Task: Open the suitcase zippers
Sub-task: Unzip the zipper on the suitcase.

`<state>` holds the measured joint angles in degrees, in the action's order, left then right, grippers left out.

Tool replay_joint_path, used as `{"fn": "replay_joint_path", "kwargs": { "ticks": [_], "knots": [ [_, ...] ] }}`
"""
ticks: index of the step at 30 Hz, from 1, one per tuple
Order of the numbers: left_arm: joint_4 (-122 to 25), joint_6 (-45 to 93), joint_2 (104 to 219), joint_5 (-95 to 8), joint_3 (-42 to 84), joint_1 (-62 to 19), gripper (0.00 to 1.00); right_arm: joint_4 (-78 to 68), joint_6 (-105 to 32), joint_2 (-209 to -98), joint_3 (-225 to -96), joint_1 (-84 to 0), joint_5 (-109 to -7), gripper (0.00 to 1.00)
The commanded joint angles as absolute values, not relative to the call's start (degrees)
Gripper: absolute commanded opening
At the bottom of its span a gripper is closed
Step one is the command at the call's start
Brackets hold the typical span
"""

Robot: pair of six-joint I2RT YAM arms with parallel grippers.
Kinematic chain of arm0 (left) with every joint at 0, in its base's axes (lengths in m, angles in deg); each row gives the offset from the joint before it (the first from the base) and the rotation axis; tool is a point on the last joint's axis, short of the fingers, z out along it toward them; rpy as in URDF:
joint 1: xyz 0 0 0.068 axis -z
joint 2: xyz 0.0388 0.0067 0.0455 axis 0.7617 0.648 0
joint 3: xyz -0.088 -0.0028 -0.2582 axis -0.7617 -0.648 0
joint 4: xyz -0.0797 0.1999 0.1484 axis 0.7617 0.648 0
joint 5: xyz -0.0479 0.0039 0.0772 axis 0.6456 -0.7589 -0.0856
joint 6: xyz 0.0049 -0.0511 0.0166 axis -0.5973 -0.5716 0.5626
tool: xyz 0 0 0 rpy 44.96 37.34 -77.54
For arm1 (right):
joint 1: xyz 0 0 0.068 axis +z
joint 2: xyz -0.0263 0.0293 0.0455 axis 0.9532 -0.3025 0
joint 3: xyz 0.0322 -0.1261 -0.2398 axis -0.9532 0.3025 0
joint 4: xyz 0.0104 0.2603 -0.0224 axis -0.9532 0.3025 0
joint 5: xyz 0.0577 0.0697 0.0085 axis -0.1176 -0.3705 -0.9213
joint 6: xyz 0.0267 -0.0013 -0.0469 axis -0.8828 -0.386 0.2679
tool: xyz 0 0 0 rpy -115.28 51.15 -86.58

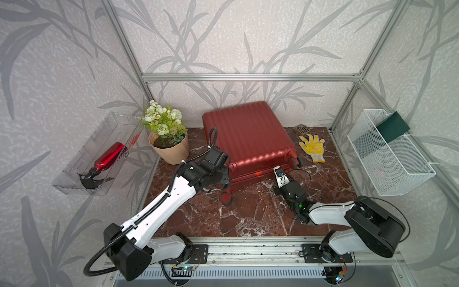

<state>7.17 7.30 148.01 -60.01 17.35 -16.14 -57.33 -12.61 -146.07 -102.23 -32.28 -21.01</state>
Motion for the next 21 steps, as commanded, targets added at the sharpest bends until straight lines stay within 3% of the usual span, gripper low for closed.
{"fn": "replay_joint_path", "kwargs": {
  "ticks": [1, 14, 19, 21],
  "knots": [
    [16.7, 0.7, 145.3, -73.5, 16.7, -20.9, 0.19, -62.8, -15.4, -141.2, -101.7, -35.4, -9.3, 0.00],
    [16.1, -0.8, 144.3, -73.6, 14.2, -26.7, 0.19, -64.6, -18.4, -136.2, -97.7, -38.9, -9.1, 0.00],
    [14.4, 0.8, 144.5, -72.5, 14.0, -26.7, 0.20, -54.4, -19.4, -131.8, -99.8, -39.9, -19.2, 0.01],
    [13.9, 1.5, 144.4, -71.7, 13.7, -26.7, 0.18, -49.5, -20.8, -129.4, -100.3, -40.0, -24.8, 0.11]
  ]
}}
